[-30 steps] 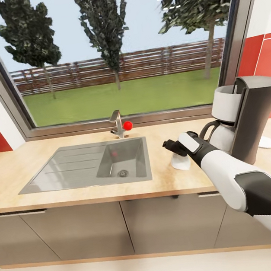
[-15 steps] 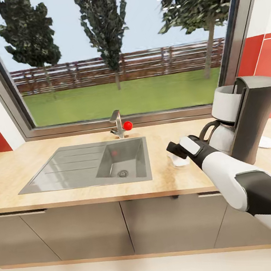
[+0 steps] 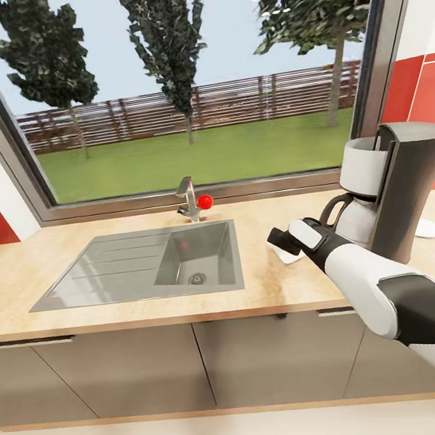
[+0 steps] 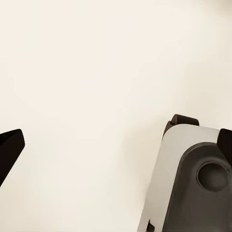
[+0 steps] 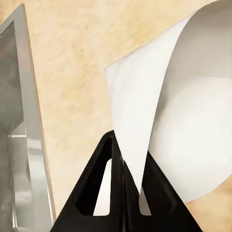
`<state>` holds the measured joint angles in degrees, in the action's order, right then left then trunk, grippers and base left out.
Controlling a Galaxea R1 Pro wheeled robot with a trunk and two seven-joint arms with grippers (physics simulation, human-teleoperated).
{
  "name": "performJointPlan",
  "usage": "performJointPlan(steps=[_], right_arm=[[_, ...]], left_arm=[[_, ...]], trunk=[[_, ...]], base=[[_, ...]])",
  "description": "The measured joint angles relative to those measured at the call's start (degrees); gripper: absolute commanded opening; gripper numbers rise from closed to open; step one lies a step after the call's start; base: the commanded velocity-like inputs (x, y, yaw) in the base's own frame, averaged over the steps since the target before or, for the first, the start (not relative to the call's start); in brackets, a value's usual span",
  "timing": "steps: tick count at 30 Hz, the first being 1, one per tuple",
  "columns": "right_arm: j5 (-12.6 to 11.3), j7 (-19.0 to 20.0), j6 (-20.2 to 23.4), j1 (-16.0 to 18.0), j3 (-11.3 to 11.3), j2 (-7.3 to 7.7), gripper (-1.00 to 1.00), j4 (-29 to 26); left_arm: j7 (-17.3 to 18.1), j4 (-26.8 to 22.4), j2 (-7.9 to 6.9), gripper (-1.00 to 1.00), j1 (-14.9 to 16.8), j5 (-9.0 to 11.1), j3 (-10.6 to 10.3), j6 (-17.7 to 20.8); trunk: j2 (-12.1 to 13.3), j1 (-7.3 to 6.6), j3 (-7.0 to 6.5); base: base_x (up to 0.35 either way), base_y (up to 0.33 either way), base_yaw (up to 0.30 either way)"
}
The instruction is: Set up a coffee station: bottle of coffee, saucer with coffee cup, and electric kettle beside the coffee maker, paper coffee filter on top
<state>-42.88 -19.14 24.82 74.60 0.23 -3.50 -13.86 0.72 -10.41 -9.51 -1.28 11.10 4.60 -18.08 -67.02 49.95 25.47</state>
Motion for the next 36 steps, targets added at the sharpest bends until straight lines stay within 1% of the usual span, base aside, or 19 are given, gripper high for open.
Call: performJointPlan(steps=[15, 24, 30, 33, 35, 36], right_arm=[[0.02, 0.08, -0.01, 0.00, 0.08, -0.12, -1.00, 0.00], [-0.25, 0.16, 0.29, 0.00, 0.02, -0.14, -1.00, 0.00], [-0.40, 2.27, 1.43, 0.00, -0.22, 0.02, -1.00, -0.17], [-0.48, 4.50, 3.76, 0.04, -0.42, 0.23, -1.00, -0.69], [-0.90, 6.17, 5.87, 0.07, -0.64, 0.34, -1.00, -0.89], [-1.44, 7.79, 7.69, 0.07, -0.82, 0.49, -1.00, -1.01]], left_arm=[[0.00, 0.04, 0.07, 1.00, 0.00, 0.03, -0.03, -0.67], [0.00, 0.06, 0.08, 1.00, 0.01, 0.16, -0.01, -0.13], [0.00, 0.09, 0.09, 1.00, 0.02, 0.24, -0.01, -0.10], [0.00, 0.14, 0.06, 1.00, 0.03, 0.31, -0.02, -0.09], [0.00, 0.14, 0.03, 1.00, 0.03, 0.34, -0.02, -0.09], [0.00, 0.13, 0.02, 1.00, 0.03, 0.33, 0.00, -0.09]], trunk=[[0.00, 0.00, 0.00], [3.60, -1.97, -1.61], [6.00, -3.29, -2.69], [7.21, -3.95, -3.23], [8.01, -4.39, -3.59], [8.41, -4.61, -3.77]], base=[[0.000, 0.000, 0.000], [0.000, 0.000, 0.000], [0.000, 0.000, 0.000], [0.000, 0.000, 0.000], [0.000, 0.000, 0.000], [0.000, 0.000, 0.000]])
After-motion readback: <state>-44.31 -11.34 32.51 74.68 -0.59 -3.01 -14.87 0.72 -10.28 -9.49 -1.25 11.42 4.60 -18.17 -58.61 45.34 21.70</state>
